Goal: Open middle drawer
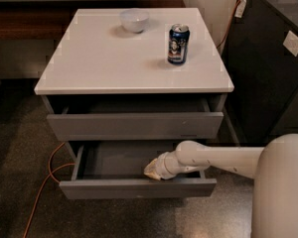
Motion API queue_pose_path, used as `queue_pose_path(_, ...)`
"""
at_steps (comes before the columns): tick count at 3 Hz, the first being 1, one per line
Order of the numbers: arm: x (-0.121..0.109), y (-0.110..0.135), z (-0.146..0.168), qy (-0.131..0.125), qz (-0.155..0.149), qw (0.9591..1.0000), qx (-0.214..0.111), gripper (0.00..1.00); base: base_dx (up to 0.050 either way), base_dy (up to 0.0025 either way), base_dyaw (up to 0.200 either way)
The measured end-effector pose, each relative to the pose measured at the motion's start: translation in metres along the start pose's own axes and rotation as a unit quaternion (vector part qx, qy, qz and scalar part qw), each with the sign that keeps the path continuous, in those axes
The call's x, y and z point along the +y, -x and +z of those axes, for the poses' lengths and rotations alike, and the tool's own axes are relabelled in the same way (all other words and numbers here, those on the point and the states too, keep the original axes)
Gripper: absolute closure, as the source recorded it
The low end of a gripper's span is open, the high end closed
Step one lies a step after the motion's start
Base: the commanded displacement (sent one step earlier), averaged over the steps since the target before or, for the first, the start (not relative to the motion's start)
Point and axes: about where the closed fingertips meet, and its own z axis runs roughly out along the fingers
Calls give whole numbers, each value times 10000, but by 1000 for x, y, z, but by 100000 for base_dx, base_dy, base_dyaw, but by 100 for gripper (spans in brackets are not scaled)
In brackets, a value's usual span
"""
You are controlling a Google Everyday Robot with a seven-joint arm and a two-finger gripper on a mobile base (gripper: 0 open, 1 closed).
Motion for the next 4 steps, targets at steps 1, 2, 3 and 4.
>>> queue_pose_path(1, 18, 0, 7, 161, -7, 9998, -96, 100, 0, 0, 0)
queue_pose_path(2, 23, 0, 8, 188, -15, 9998, -112, 100, 0, 0, 0)
queue_pose_path(3, 58, 4, 13, 412, -83, 9988, -244, 100, 0, 0, 0)
queue_pose_path(4, 58, 4, 13, 412, -83, 9988, -244, 100, 0, 0, 0)
